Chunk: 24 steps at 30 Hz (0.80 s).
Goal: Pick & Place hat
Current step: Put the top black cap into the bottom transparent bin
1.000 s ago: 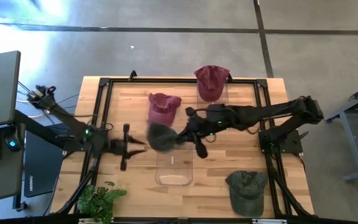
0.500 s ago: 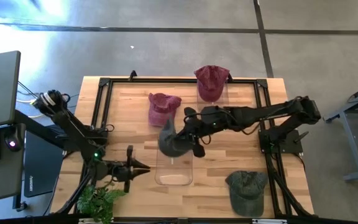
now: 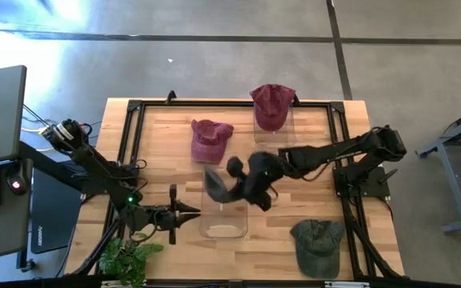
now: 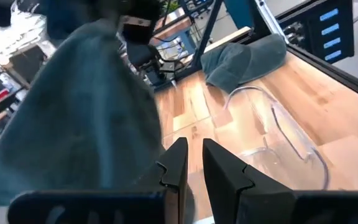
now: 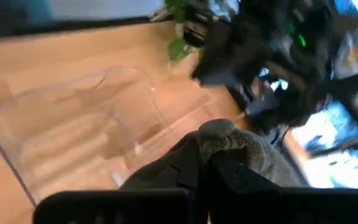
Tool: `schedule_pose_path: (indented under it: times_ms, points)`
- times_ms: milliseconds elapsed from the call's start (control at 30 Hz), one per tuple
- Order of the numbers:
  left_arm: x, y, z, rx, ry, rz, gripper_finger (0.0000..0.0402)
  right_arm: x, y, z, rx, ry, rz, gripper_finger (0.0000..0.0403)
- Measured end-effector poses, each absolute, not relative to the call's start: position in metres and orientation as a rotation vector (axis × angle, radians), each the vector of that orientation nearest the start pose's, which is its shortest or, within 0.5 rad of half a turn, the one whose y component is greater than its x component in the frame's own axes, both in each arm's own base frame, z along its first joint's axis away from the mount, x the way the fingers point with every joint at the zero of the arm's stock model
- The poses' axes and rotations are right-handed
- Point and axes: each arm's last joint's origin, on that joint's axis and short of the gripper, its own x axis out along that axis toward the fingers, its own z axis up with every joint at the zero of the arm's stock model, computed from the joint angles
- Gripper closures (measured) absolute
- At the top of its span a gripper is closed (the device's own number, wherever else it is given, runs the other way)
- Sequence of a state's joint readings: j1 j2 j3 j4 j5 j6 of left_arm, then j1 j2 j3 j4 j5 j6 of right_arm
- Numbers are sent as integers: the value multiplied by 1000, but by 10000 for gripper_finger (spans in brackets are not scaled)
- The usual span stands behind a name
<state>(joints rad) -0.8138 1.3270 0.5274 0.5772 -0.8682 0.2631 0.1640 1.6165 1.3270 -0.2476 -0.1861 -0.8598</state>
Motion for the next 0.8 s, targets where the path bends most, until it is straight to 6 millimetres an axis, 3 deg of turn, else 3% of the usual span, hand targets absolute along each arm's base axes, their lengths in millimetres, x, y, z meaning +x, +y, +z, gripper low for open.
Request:
schedule_pose_path:
  times_ms: [100, 333, 600, 800]
  points:
    - [193, -167, 206, 410, 160, 45, 358, 361, 72, 302, -929, 400, 496, 398]
    - [194, -168, 206, 387, 155, 5, 358, 375, 65, 271, -1182, 577, 392, 399]
    - [194, -168, 206, 389, 158, 4, 358, 385, 64, 279, -1465, 550, 206, 392]
    - [193, -168, 206, 375, 160, 1, 358, 384, 65, 275, -1416, 575, 233, 392]
